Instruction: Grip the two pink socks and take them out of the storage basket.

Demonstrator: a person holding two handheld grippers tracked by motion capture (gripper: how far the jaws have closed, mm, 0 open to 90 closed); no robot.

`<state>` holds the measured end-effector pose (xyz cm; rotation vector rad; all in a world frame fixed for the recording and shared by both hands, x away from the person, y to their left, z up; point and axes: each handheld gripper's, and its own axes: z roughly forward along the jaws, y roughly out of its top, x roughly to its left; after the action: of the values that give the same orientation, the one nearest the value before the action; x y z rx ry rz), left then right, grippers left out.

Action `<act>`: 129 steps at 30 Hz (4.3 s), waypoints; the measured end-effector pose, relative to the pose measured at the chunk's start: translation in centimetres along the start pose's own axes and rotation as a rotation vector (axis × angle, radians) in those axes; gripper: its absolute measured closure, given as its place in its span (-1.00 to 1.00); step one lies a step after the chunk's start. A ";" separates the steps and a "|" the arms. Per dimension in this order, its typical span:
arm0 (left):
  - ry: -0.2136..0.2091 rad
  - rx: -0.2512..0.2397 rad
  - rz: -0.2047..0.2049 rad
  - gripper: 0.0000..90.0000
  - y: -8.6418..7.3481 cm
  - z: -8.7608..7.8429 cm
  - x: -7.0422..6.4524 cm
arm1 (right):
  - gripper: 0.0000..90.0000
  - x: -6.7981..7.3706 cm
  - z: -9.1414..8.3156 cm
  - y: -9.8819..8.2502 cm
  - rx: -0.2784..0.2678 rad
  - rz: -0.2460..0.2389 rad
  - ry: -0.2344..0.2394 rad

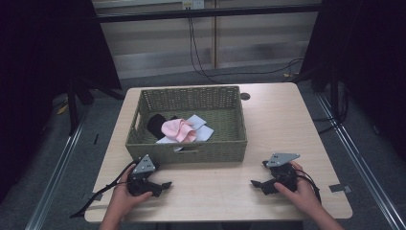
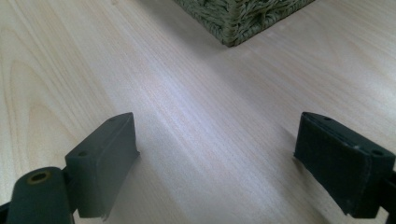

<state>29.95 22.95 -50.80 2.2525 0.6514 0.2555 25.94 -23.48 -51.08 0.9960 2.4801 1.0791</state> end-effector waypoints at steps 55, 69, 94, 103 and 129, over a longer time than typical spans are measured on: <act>-0.251 0.039 -0.083 -0.50 5.9 -5.2 1.3 | -0.73 0.0 0.0 0.0 0.000 0.001 0.001; -0.247 0.056 -0.054 -0.51 9.2 -6.5 1.9 | -0.73 0.0 0.0 0.0 0.000 0.001 0.001; -0.147 0.126 -0.059 -0.50 14.8 -7.4 4.6 | -0.73 0.0 0.0 0.0 0.000 0.001 0.001; -0.105 0.154 -0.088 -0.49 16.7 -6.9 6.2 | -0.73 0.0 0.0 0.0 0.000 0.001 0.001; -0.024 0.275 -0.150 -0.28 18.2 -1.0 9.7 | -0.73 0.0 0.0 0.0 -0.002 -0.001 0.001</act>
<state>44.63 18.15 -37.12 2.4468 0.8841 0.0671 25.98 -23.46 -51.08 0.9939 2.4794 1.0821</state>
